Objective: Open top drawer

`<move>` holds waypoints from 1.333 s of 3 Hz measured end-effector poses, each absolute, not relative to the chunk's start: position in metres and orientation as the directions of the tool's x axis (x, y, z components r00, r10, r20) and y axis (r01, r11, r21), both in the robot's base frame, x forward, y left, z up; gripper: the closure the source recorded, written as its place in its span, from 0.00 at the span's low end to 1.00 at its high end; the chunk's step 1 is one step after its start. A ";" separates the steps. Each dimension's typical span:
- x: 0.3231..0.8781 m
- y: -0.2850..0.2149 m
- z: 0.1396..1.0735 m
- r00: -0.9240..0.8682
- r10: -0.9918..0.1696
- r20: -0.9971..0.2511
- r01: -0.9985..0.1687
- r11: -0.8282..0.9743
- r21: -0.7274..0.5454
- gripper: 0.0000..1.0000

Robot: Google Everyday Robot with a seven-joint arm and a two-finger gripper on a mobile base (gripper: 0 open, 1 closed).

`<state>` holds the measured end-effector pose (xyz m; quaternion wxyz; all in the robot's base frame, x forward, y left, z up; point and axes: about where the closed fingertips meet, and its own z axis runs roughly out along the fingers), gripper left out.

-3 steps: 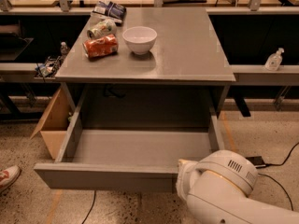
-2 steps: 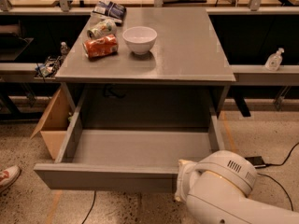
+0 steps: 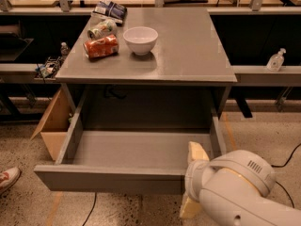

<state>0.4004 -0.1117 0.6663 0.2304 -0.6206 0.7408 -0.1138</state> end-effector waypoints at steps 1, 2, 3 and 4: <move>0.417 -0.135 0.699 -0.146 -0.951 -0.271 -0.824 0.268 -0.499 0.00; 0.441 -0.171 0.727 -0.222 -0.909 -0.353 -0.789 0.381 -0.483 0.00; 0.468 -0.217 0.748 -0.284 -0.866 -0.412 -0.787 0.456 -0.416 0.00; 0.487 -0.220 0.779 -0.215 -0.889 -0.404 -0.786 0.403 -0.469 0.00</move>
Offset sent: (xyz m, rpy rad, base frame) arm 0.0666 -0.1284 0.1337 0.2209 -0.1203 -0.0658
